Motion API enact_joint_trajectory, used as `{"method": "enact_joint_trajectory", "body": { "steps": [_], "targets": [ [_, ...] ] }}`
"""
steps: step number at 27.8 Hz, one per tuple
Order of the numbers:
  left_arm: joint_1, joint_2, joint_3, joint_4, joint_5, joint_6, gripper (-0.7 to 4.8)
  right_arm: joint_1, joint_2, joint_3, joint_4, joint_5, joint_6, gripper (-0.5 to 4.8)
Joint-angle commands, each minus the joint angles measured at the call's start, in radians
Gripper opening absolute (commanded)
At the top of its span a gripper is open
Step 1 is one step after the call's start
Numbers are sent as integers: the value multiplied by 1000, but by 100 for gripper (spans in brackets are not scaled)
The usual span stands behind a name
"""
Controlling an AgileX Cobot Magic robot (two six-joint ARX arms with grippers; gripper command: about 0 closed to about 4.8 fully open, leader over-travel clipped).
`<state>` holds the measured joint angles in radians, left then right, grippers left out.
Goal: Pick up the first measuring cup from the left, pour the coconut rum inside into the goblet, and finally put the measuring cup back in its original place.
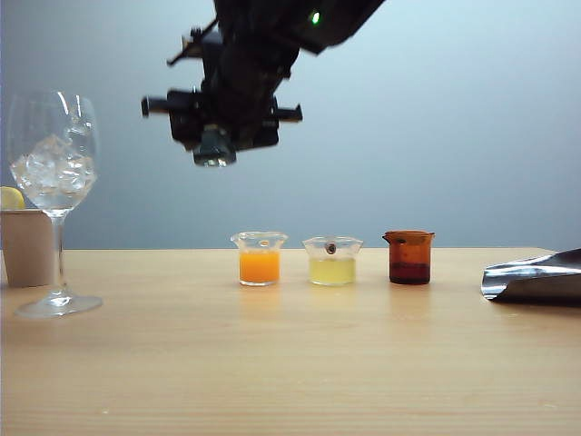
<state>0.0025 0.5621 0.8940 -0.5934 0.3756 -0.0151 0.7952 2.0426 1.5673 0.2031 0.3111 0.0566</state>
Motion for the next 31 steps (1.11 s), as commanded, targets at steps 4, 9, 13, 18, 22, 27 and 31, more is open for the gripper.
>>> {"method": "enact_joint_trajectory", "body": {
  "steps": [4, 9, 13, 18, 22, 27, 31],
  "targets": [
    [0, -3, 3, 20, 4, 7, -5, -2, -68, 6, -18, -128, -9, 1],
    [0, -3, 4, 20, 5, 7, -5, 10, -79, 8, -20, -208, -10, 0],
    [0, -3, 4, 20, 5, 7, -5, 17, -84, 8, -19, -241, -33, 0],
    [0, -3, 4, 20, 5, 7, -5, 35, -92, 9, -19, -243, -39, 0],
    [0, -3, 3, 20, 5, 7, -5, 37, -91, 45, -37, -246, -69, 0],
    [0, -3, 4, 31, 5, 6, -5, 37, -91, 89, -36, -247, -69, 0],
    [0, -3, 4, 42, 6, 3, -5, 37, -91, 107, -40, -269, -69, 0]
  ]
}}
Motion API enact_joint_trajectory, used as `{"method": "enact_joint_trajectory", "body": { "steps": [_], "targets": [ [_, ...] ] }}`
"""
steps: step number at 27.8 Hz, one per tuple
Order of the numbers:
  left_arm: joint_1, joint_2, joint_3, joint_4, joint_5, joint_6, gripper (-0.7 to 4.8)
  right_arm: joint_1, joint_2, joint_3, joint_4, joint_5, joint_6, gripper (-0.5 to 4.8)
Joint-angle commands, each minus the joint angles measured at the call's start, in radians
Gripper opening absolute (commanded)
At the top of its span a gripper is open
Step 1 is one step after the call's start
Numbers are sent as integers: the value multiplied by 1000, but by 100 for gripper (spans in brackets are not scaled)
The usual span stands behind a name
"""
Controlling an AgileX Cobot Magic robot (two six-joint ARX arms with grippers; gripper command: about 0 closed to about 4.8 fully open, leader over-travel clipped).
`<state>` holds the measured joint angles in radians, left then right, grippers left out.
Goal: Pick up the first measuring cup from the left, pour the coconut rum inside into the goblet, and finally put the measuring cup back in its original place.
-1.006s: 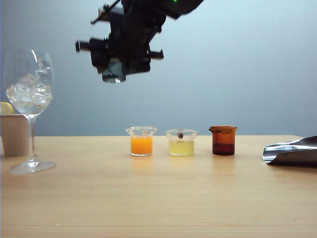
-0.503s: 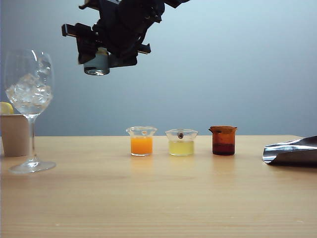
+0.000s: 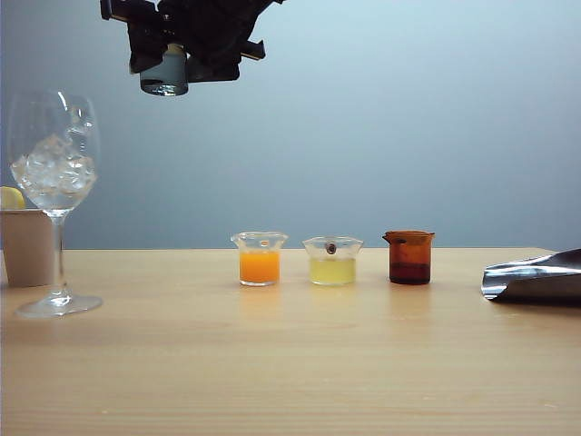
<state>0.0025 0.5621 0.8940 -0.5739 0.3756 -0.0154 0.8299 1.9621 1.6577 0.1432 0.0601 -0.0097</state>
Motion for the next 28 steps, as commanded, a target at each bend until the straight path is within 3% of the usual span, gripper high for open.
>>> {"method": "enact_joint_trajectory", "body": {
  "steps": [1, 28],
  "targets": [
    [0, -3, 4, 25, 6, 3, -5, 3, -10, 18, 20, -18, -3, 0],
    [0, -23, 4, 21, 6, 0, -5, 35, 100, 116, 48, -47, -121, 0]
  ]
}}
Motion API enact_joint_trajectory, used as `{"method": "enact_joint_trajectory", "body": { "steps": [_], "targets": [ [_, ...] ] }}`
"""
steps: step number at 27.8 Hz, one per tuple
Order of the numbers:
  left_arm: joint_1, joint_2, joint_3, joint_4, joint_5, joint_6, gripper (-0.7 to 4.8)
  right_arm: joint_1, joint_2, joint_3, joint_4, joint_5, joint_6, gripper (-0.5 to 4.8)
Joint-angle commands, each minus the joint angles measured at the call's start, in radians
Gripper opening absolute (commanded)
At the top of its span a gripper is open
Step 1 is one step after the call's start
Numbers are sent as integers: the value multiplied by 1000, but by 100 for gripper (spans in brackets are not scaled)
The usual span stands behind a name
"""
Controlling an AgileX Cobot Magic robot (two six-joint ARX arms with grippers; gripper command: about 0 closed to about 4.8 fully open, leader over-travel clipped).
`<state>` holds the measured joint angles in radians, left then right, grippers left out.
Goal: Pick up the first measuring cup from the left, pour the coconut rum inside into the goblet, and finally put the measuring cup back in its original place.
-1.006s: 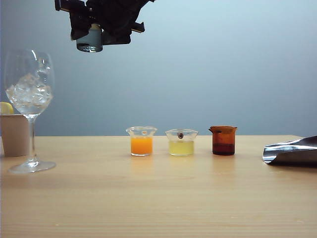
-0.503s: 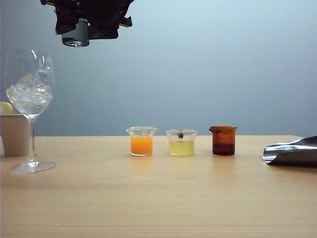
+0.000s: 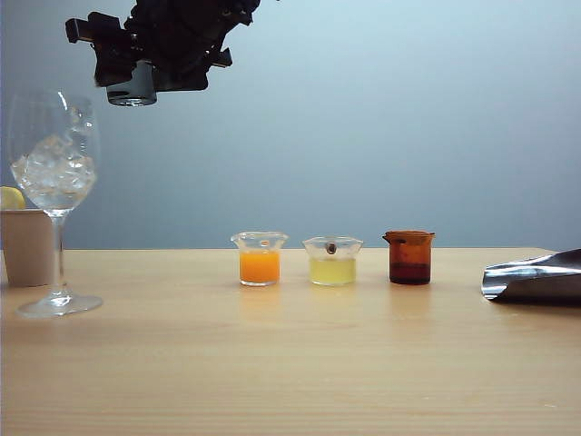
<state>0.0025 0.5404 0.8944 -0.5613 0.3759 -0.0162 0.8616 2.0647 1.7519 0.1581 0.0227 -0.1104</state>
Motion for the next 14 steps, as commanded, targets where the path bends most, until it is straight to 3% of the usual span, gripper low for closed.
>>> {"method": "enact_joint_trajectory", "body": {
  "steps": [1, 14],
  "targets": [
    [0, -5, 3, 8, 5, 1, -5, 3, -3, 23, 34, -12, -37, 0],
    [0, -8, 3, 8, 5, 0, -5, 19, -3, 23, 33, -26, -216, 0]
  ]
}}
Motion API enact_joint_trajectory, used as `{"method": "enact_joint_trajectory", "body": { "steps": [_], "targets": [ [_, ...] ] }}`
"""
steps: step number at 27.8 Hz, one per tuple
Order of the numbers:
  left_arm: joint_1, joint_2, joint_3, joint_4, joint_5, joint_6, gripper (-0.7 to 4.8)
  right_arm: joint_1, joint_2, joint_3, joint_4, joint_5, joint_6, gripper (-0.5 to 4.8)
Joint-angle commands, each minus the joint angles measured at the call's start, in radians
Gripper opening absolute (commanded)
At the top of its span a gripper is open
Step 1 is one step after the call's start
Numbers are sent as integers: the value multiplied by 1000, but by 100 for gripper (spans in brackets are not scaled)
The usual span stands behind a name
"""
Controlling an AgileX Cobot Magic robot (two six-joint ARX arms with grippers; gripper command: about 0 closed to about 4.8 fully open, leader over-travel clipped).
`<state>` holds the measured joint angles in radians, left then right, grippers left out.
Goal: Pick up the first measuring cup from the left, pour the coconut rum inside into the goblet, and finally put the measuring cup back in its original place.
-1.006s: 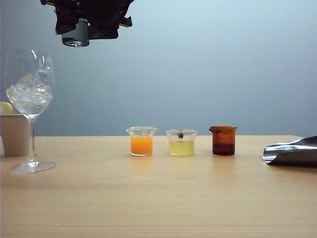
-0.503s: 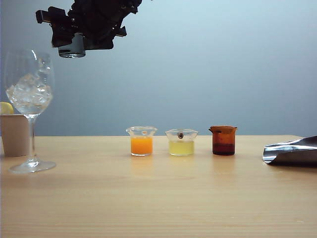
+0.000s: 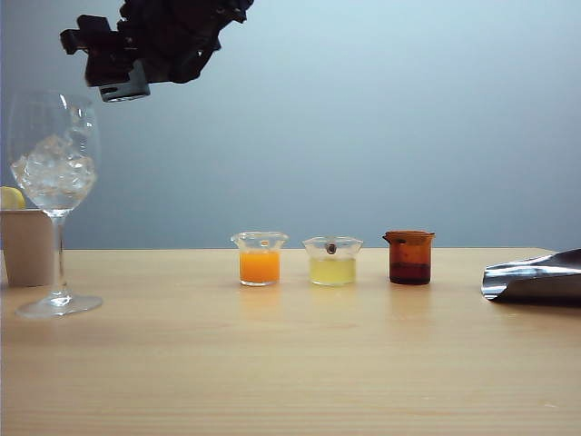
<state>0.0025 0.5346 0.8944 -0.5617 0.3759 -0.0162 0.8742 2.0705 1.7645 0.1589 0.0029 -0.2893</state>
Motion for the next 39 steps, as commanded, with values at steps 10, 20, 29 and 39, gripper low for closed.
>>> {"method": "enact_joint_trajectory", "body": {
  "steps": [10, 20, 29, 39],
  "targets": [
    [0, -6, 3, 9, 5, 0, -5, 7, -7, 9, 33, -6, -111, 0],
    [0, -7, 3, 9, 6, 0, -5, 16, -7, 9, 34, -26, -163, 0],
    [0, -13, 3, 9, 6, 1, -5, 22, -6, 9, 40, -28, -215, 0],
    [0, -13, 3, 9, 6, 1, -5, 32, -6, 8, 40, -28, -307, 0]
  ]
}}
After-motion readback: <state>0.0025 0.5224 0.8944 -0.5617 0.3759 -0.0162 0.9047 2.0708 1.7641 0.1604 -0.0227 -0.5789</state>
